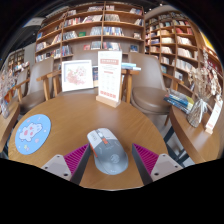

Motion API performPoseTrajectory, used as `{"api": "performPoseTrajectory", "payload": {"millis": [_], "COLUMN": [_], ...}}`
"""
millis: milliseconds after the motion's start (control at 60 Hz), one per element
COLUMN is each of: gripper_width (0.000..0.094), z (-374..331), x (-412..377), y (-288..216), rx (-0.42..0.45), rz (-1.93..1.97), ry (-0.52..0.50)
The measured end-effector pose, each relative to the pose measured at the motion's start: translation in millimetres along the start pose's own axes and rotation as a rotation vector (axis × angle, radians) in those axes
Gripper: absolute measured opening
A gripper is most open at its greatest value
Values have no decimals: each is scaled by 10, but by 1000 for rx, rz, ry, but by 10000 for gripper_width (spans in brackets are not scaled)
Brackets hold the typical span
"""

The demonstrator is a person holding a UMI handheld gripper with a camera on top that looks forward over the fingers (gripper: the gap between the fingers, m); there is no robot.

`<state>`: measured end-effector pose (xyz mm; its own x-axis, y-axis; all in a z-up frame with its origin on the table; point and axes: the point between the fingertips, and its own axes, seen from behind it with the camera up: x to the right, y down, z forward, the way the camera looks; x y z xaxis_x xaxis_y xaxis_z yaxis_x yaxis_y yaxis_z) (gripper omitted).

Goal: Arrange mouse

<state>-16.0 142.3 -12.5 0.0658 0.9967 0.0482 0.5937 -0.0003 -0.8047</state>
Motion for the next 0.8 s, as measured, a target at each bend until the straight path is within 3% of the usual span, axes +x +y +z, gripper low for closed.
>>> {"api": "performPoseTrajectory", "payload": {"millis": [367, 433, 517, 617, 800], "gripper_width": [840, 740, 491, 444, 422], "z": [305, 325, 338, 290, -164], "x": [133, 81, 24, -5, -333], "y": [-184, -204, -212, -213, -837], "rx": [-6, 0, 0, -35, 60], "rz": [43, 36, 26, 81, 71], "ry": [21, 5, -9, -8, 10]}}
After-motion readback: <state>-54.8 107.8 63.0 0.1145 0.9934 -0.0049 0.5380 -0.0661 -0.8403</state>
